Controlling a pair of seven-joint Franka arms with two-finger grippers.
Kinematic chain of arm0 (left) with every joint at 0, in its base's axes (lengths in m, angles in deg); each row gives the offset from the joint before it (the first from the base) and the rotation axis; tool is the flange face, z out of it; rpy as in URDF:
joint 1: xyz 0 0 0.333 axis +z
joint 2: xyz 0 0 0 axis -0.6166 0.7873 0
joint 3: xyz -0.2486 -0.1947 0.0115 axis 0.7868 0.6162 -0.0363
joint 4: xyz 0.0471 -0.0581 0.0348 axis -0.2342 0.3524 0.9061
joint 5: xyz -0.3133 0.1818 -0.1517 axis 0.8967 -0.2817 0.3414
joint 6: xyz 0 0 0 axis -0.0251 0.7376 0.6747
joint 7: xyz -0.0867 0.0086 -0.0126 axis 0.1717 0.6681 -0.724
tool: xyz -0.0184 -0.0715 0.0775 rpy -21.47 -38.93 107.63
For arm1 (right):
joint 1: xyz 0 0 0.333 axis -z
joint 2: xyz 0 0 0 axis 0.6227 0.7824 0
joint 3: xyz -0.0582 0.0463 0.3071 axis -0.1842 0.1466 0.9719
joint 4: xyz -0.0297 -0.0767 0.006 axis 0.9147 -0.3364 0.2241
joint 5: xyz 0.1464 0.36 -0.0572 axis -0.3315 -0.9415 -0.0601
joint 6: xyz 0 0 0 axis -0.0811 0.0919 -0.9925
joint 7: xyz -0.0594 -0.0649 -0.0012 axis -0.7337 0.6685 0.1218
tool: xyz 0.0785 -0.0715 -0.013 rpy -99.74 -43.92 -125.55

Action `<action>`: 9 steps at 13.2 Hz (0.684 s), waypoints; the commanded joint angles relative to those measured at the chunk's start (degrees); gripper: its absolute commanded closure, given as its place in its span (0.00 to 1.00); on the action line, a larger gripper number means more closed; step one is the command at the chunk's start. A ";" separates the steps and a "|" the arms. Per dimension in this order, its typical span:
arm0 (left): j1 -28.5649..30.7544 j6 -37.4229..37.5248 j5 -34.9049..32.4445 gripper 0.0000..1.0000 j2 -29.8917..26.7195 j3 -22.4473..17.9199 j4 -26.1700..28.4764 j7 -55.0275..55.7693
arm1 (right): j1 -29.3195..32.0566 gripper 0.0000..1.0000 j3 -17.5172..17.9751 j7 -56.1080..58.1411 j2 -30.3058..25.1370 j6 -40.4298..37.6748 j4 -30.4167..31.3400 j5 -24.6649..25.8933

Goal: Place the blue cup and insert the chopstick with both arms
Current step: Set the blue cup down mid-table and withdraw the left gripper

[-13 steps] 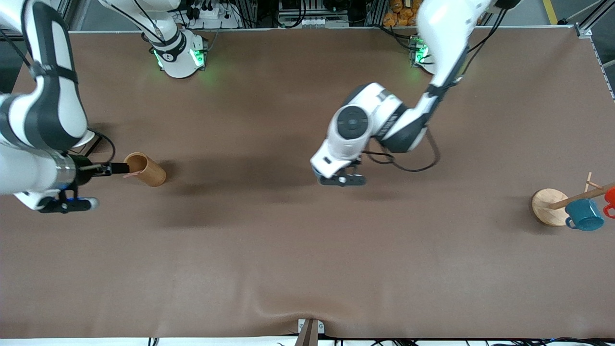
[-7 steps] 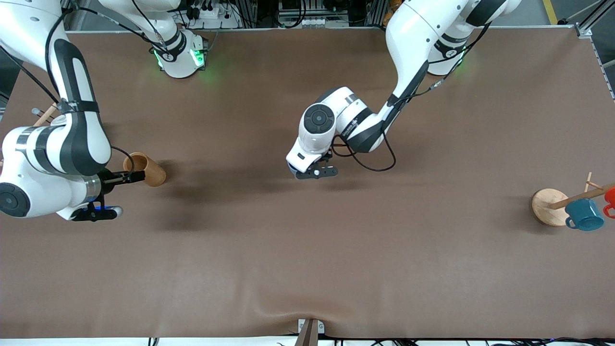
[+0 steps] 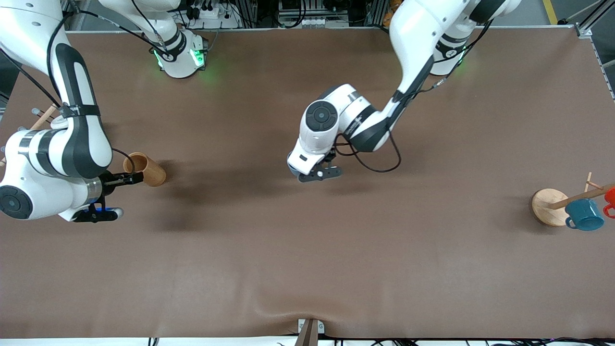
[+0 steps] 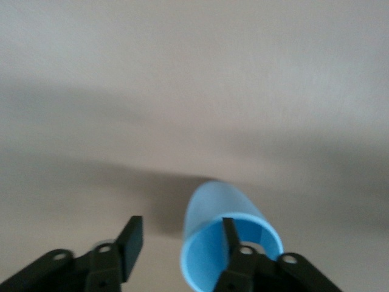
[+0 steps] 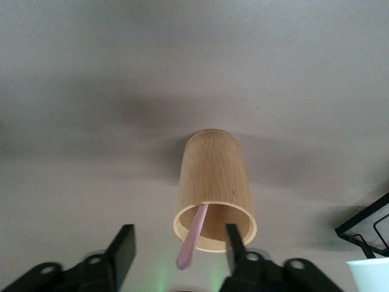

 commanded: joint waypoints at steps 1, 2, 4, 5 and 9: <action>7.32 9.82 -0.17 0.00 -13.84 -1.58 1.63 0.13 | 0.09 1.00 0.17 0.08 -0.28 -0.24 0.19 0.74; 10.58 11.32 -0.17 0.00 -16.84 -1.50 1.63 -0.14 | 0.09 1.00 0.17 0.16 -0.20 -0.42 0.19 0.74; 17.34 14.31 -0.17 0.00 -20.99 -1.50 1.72 -2.40 | 0.18 1.00 0.17 0.43 -0.37 -0.42 0.19 0.74; 20.07 14.67 -0.17 0.00 -22.05 -1.50 1.63 -5.21 | 0.26 1.00 0.08 0.60 -0.55 -0.50 0.19 0.74; 28.17 18.28 0.18 0.00 -26.27 -1.58 1.28 -17.24 | 0.27 1.00 -0.10 0.69 -2.82 -2.70 -0.43 1.00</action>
